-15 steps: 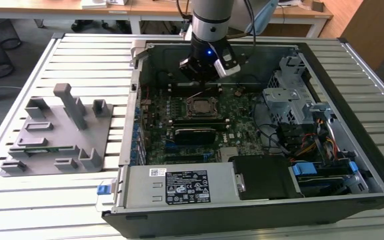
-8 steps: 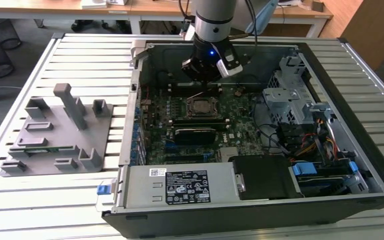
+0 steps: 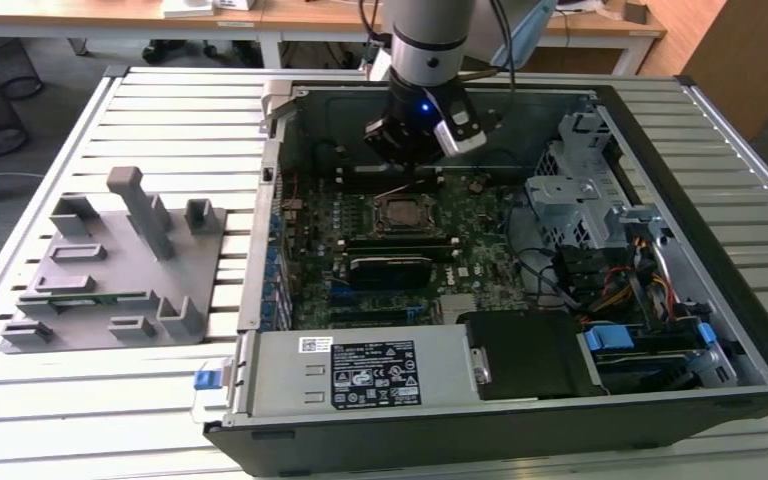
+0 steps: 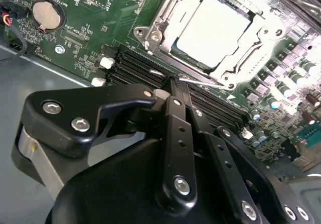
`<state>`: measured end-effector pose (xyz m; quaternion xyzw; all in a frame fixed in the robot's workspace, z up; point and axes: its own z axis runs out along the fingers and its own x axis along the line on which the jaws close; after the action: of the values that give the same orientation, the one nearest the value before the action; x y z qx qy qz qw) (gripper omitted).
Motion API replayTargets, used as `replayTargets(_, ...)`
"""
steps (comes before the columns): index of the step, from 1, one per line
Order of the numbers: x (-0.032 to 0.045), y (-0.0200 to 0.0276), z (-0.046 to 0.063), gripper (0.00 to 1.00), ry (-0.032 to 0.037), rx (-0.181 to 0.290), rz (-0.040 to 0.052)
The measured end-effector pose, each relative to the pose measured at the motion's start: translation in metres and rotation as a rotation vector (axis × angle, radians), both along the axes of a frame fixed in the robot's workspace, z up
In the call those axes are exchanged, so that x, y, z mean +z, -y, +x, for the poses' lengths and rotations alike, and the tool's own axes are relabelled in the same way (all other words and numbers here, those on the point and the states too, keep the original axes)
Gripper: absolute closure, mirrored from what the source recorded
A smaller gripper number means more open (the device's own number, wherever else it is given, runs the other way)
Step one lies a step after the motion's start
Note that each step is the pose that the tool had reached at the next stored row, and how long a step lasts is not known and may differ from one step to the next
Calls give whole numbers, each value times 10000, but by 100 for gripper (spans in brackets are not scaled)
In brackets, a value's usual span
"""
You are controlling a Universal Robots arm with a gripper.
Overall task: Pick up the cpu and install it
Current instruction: 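Install the first cpu locking lever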
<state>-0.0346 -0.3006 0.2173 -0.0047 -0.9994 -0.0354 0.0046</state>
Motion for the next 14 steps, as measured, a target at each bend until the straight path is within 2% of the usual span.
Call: replayTargets(14,-73,0,58,89,1,117,-2)
